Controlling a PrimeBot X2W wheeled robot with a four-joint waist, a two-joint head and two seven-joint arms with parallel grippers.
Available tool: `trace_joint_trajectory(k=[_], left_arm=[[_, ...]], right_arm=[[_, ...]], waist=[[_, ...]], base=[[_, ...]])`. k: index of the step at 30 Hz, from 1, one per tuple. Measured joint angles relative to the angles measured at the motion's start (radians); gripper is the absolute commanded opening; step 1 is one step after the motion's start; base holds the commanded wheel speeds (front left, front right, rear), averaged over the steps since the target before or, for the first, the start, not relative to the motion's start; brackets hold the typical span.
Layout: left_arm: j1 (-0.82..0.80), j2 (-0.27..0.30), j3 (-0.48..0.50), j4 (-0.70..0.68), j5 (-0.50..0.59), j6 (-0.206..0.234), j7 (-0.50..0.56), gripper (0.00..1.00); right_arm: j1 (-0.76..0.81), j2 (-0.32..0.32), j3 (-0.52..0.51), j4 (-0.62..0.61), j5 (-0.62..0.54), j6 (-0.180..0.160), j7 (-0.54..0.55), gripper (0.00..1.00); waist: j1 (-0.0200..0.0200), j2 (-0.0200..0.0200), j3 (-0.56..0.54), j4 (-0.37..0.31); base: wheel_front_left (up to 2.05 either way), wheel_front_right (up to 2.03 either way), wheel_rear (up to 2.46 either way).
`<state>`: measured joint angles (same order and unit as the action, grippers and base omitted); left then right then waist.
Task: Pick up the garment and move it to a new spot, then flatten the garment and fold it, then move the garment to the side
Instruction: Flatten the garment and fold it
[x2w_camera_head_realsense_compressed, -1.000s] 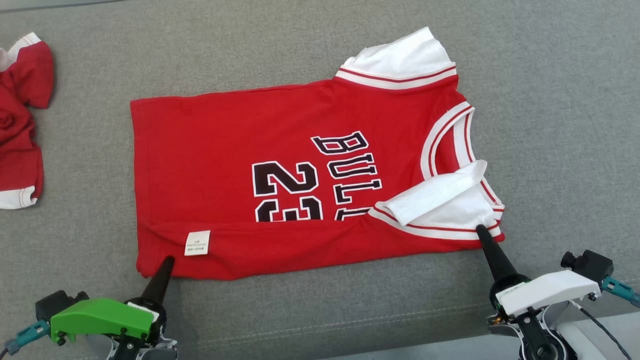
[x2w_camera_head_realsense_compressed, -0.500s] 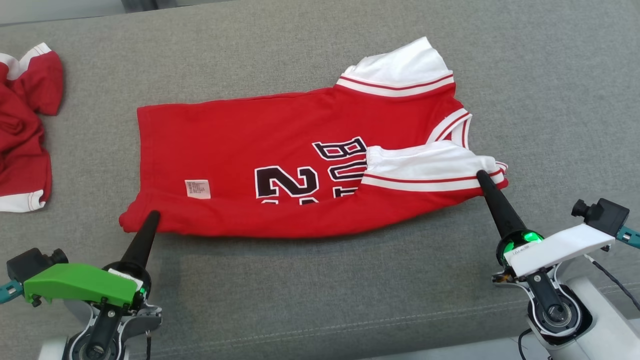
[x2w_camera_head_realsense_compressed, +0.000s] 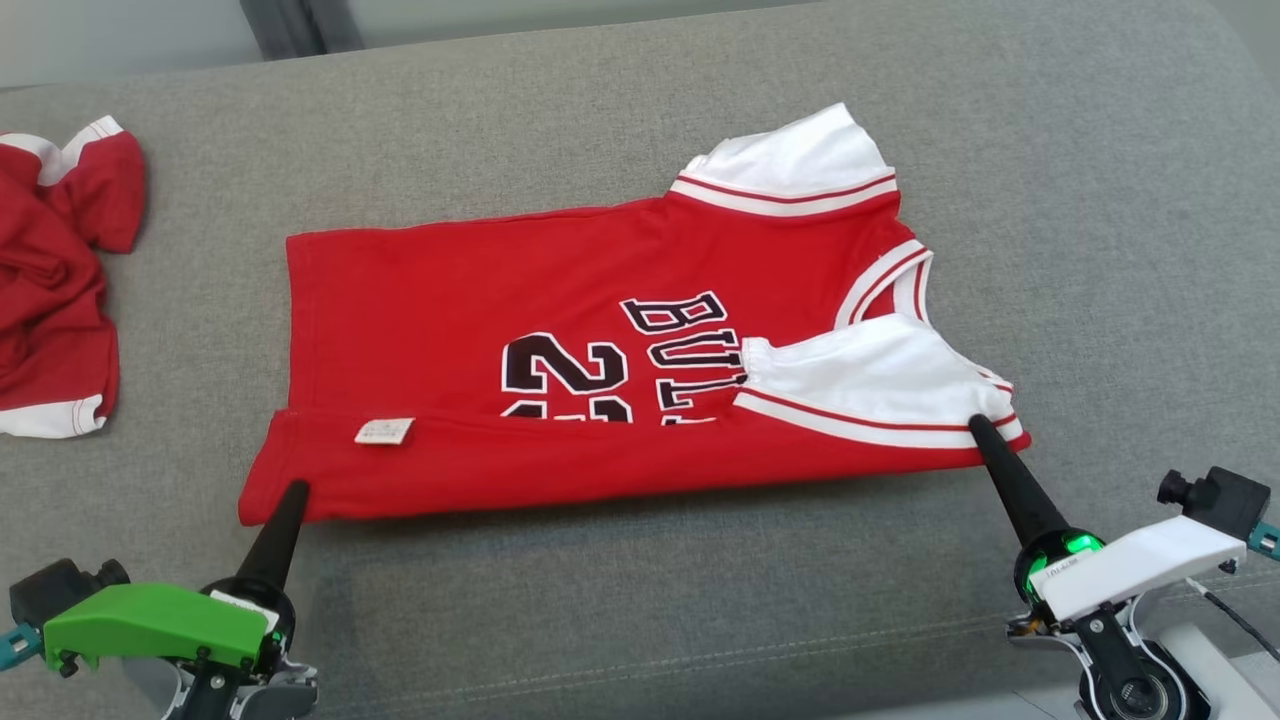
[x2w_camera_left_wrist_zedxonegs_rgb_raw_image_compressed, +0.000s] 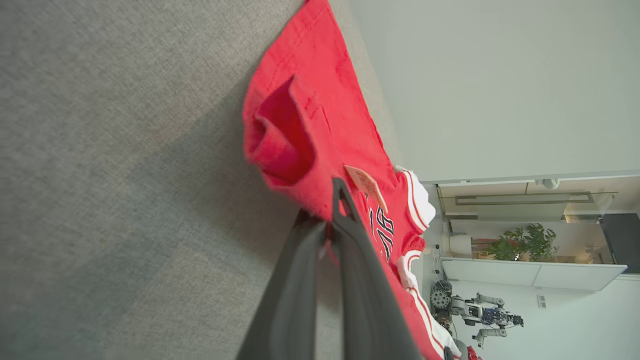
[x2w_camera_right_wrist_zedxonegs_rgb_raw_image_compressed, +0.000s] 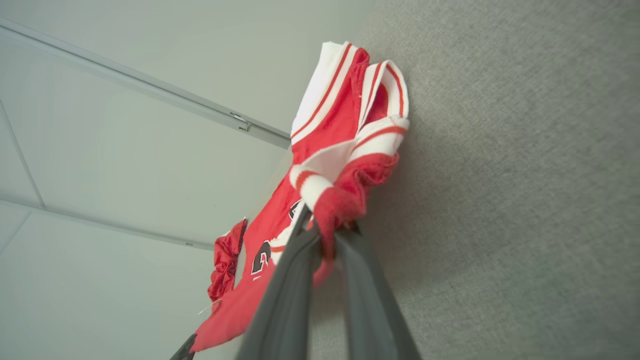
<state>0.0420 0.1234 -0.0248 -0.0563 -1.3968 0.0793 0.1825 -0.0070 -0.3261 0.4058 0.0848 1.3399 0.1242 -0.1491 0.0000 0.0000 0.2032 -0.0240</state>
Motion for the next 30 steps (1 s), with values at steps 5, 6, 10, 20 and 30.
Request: trace_joint_trajectory(k=[5, 6, 10, 20, 30], left_arm=[[0.039, -0.005, 0.011, -0.010, -0.001, 0.001, -0.003, 0.00], [0.044, -0.005, 0.011, -0.011, -0.001, 0.001, -0.003, 0.00], [0.079, -0.007, 0.013, -0.015, -0.001, 0.007, -0.008, 0.00], [0.160, -0.016, 0.008, -0.024, -0.004, 0.010, -0.009, 0.00], [0.167, -0.016, -0.009, -0.008, 0.004, 0.017, -0.012, 0.00]], right_arm=[[0.046, -0.021, -0.019, -0.022, 0.008, 0.000, -0.011, 0.00], [0.055, -0.023, -0.022, -0.025, 0.010, 0.000, -0.017, 0.00], [0.097, -0.031, -0.030, -0.026, 0.017, 0.000, -0.019, 0.00], [0.181, -0.035, -0.042, -0.035, 0.035, 0.000, -0.035, 0.00], [0.192, -0.033, -0.037, -0.024, 0.036, 0.000, -0.038, 0.00]], waist=[[0.0000, 0.0000, -0.006, -0.005], [0.0001, 0.0000, -0.009, -0.006], [0.0000, 0.0000, -0.017, -0.005], [0.0000, 0.0000, -0.009, 0.016], [0.0000, -0.0001, 0.014, 0.025]], base=[[0.00, 0.00, 0.00], [0.00, 0.00, 0.00], [0.00, 0.00, 0.00], [0.00, 0.00, 0.00], [0.00, 0.00, 0.00]])
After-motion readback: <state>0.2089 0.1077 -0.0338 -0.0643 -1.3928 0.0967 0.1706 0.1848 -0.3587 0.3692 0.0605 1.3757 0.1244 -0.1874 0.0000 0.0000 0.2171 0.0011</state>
